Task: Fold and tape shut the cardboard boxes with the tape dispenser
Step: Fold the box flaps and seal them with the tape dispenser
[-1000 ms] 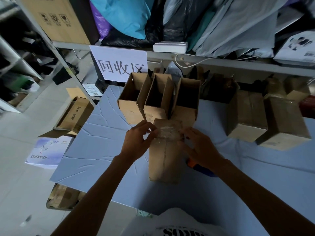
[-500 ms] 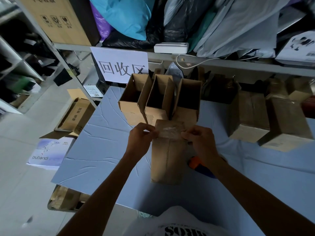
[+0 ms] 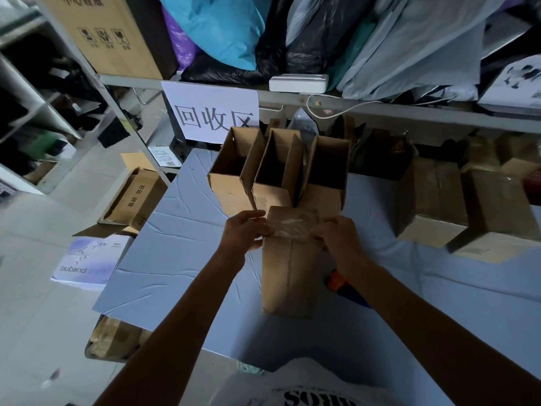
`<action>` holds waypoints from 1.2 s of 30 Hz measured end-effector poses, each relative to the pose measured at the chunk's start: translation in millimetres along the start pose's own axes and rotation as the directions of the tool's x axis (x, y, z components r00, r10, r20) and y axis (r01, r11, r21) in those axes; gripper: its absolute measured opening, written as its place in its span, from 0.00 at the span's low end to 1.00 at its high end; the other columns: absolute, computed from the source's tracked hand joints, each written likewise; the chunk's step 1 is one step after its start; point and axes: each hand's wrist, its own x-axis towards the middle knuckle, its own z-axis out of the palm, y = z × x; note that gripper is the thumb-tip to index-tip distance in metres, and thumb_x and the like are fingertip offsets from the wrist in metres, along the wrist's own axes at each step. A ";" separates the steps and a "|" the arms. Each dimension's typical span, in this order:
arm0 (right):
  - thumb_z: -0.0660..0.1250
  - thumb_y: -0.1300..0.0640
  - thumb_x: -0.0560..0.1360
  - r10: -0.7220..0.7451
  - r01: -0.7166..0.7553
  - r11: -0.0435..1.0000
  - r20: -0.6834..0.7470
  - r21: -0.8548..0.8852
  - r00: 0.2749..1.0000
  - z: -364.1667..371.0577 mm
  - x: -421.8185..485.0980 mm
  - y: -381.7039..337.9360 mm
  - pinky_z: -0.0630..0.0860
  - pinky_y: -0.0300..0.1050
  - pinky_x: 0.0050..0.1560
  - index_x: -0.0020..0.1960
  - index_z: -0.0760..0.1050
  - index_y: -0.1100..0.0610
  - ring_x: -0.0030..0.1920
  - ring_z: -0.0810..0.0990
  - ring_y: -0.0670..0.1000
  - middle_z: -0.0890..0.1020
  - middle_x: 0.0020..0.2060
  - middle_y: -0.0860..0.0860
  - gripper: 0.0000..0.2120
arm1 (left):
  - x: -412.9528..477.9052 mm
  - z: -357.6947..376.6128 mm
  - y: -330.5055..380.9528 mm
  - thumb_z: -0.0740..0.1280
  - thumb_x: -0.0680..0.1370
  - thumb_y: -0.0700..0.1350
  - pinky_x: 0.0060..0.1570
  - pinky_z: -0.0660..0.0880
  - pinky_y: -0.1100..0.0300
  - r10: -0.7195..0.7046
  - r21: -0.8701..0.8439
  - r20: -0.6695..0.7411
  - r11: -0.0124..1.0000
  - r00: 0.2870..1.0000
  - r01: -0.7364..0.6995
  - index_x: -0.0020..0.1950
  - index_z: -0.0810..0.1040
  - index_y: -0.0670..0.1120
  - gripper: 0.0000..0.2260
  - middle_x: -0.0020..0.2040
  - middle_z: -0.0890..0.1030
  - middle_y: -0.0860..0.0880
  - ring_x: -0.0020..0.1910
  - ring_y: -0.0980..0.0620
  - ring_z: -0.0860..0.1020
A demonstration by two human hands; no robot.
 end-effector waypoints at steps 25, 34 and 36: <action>0.80 0.59 0.62 -0.079 0.080 0.996 0.028 -0.026 0.996 -10.4 1.9 -12.6 0.82 0.48 0.36 0.42 0.81 0.62 0.38 0.84 0.54 0.84 0.38 0.57 0.13 | 5.2 7.9 12.8 0.70 0.72 0.31 0.52 0.79 0.45 0.089 0.147 -0.067 0.986 0.994 -0.079 0.58 0.80 0.38 0.14 0.49 0.82 0.38 0.50 0.39 0.81; 0.61 0.67 0.78 -0.070 0.048 0.985 0.131 0.166 0.989 -23.8 3.8 -4.1 0.80 0.43 0.43 0.53 0.77 0.67 0.44 0.82 0.57 0.82 0.49 0.64 0.08 | 11.5 16.3 1.3 0.63 0.80 0.46 0.62 0.73 0.52 0.280 0.481 -0.015 0.844 0.960 -0.239 0.66 0.75 0.44 0.15 0.59 0.80 0.45 0.59 0.47 0.77; 0.59 0.70 0.75 -0.066 0.039 0.983 0.148 0.177 0.987 -23.4 -2.2 6.4 0.76 0.44 0.45 0.56 0.76 0.63 0.49 0.80 0.59 0.80 0.52 0.64 0.13 | 5.3 12.3 -16.1 0.65 0.79 0.44 0.66 0.71 0.51 0.261 0.348 0.128 0.891 0.957 -0.290 0.73 0.66 0.46 0.22 0.66 0.74 0.44 0.65 0.47 0.73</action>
